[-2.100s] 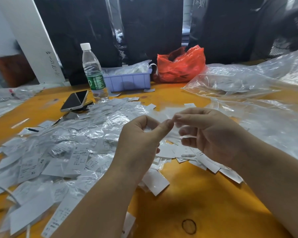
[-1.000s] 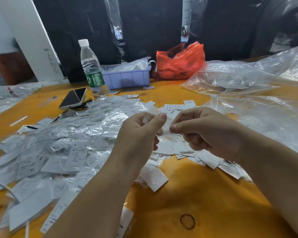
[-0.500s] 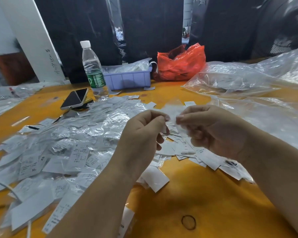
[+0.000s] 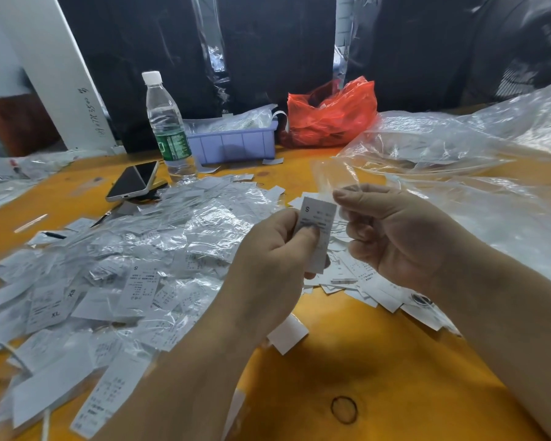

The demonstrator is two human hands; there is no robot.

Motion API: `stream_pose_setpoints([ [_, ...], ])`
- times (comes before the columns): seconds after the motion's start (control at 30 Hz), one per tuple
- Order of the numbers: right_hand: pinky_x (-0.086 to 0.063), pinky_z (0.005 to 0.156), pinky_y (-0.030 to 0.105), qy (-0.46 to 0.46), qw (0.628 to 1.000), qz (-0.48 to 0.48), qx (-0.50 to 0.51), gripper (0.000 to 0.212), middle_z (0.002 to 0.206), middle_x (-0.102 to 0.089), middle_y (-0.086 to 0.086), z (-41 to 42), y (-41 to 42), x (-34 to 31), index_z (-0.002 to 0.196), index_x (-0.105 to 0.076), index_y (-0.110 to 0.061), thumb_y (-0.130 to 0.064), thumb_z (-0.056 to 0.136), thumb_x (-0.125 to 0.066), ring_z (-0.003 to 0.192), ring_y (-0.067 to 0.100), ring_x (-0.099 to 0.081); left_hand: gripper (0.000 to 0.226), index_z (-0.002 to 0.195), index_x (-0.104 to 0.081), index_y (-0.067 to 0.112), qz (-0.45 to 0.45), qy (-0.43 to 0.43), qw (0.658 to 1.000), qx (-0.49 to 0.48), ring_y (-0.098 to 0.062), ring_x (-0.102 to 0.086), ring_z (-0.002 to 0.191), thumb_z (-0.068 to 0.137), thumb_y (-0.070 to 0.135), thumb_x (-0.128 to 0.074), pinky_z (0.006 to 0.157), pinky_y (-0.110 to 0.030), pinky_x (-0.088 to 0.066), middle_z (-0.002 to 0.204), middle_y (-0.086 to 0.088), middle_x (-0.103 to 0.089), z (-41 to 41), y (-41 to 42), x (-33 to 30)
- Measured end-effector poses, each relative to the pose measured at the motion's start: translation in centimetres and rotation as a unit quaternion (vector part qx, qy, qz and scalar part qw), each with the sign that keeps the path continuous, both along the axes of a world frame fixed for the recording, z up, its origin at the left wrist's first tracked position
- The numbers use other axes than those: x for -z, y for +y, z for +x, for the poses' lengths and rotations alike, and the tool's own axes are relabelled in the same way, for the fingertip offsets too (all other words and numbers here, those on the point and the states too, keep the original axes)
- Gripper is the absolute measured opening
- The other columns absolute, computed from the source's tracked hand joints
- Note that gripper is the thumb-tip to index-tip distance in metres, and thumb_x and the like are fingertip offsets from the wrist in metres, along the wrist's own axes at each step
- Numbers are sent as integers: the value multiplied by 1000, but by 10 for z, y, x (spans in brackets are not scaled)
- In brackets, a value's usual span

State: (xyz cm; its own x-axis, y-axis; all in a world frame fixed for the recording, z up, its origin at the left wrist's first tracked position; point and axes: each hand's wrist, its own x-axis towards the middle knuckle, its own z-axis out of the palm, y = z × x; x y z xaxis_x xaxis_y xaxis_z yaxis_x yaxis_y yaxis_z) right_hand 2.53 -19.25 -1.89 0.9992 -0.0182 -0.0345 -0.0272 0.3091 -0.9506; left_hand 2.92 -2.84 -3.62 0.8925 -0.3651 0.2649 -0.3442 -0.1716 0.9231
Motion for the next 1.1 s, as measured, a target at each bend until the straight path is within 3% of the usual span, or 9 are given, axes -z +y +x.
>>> stream_pose_setpoints([
  [0.2,-29,39,19,-9,1000,9,22,20,56,-51,0,0,1,0,67,-56,-14,-21,64,-74,42,8,-36,28,80,-69,23,13,30,999,38,-2,-57,54,84,38,-45,47,-12,-39,64,4,-65,-2,-2,-1],
  [0.33,-29,39,18,-9,1000,-1,25,28,54,-47,-2,0,3,1,68,-50,-15,-24,63,-76,42,8,-34,32,82,-67,13,29,33,997,59,-9,-55,56,83,37,-45,50,-17,-40,60,2,-59,-1,-3,-1],
  [0.43,-29,39,18,-9,1000,-8,18,30,53,-44,-2,-1,5,2,65,-47,-16,-25,63,-75,42,8,-32,30,80,-67,17,43,32,997,64,-8,-54,55,82,36,-45,50,-18,-40,59,4,-59,-2,-3,-1],
  [0.7,-30,42,20,-7,1000,-26,5,24,54,-49,-2,-4,9,2,67,-56,-13,-26,61,-75,51,12,-33,29,76,-66,15,38,28,996,76,-4,-53,51,82,33,-45,46,-12,-39,57,5,-58,-4,-3,-4],
  [0.83,-26,37,18,-12,1000,-18,-8,20,53,-51,-2,-5,9,2,66,-55,-14,-21,63,-74,43,8,-30,28,78,-66,15,26,29,998,48,-8,-54,53,81,33,-44,47,-17,-40,56,3,-56,0,-2,-4],
  [1.1,-25,37,19,-29,999,-19,-7,26,46,-48,-4,-5,8,2,65,-51,-13,-25,66,-74,38,7,-31,28,74,-66,14,34,37,997,57,-6,-52,49,80,31,-45,45,-14,-38,54,3,-56,-1,-2,-5],
])
